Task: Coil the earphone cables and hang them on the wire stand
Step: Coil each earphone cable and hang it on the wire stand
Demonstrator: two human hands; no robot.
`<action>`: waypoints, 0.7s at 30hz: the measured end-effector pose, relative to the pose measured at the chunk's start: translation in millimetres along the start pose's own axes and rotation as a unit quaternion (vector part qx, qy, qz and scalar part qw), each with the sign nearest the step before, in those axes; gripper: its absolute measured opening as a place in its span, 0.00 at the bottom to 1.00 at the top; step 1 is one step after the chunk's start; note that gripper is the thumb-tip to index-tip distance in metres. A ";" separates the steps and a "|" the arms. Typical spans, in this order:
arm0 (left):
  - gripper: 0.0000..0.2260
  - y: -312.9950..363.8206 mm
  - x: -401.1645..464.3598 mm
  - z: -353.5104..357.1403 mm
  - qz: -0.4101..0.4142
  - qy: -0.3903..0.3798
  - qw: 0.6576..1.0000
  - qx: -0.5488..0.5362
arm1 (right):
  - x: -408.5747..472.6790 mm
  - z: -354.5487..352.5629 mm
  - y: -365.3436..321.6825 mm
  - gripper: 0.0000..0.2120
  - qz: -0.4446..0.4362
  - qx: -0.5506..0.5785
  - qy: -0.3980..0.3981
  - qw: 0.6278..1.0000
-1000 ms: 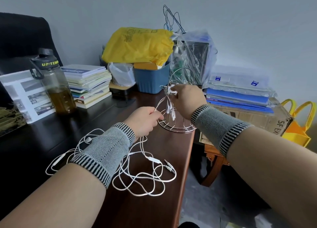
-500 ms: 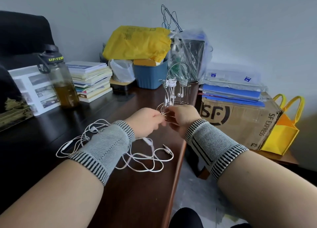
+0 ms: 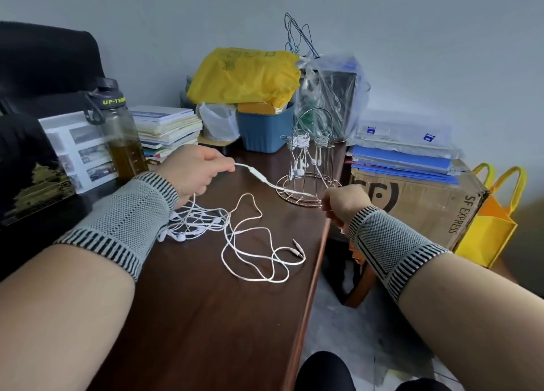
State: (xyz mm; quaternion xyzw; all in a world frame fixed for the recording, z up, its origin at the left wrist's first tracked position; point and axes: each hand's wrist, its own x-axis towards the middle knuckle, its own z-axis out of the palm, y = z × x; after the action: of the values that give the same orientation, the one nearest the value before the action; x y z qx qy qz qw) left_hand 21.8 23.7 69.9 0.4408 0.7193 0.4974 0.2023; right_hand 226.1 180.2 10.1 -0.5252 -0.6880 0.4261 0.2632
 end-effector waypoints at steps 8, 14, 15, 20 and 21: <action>0.05 14.2 -7.6 43.5 0.062 -0.068 0.993 0.072 | -25.6 -5.3 -14.7 0.16 -0.189 -0.004 0.125 0.974; 0.07 25.2 -3.9 68.8 0.103 -0.068 0.988 0.097 | -47.0 11.9 -39.8 0.19 -0.264 0.052 -0.048 0.962; 0.07 25.5 -4.9 67.4 0.102 -0.070 0.986 0.115 | -45.6 10.4 -36.5 0.20 -0.267 0.012 -0.033 0.963; 0.07 14.4 -3.9 43.5 0.064 -0.044 0.988 0.136 | -35.7 -11.2 -11.6 0.21 -0.222 -0.054 0.014 0.973; 0.08 10.2 -2.0 37.6 0.054 -0.030 0.989 0.133 | -33.8 -14.7 -6.6 0.21 -0.199 -0.072 0.004 0.977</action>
State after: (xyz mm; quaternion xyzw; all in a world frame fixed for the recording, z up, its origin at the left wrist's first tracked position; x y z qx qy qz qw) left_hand 54.8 43.4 62.8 0.5164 0.7479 0.3941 0.1365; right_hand 245.2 152.1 25.9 -0.3968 -0.8065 0.3126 0.3071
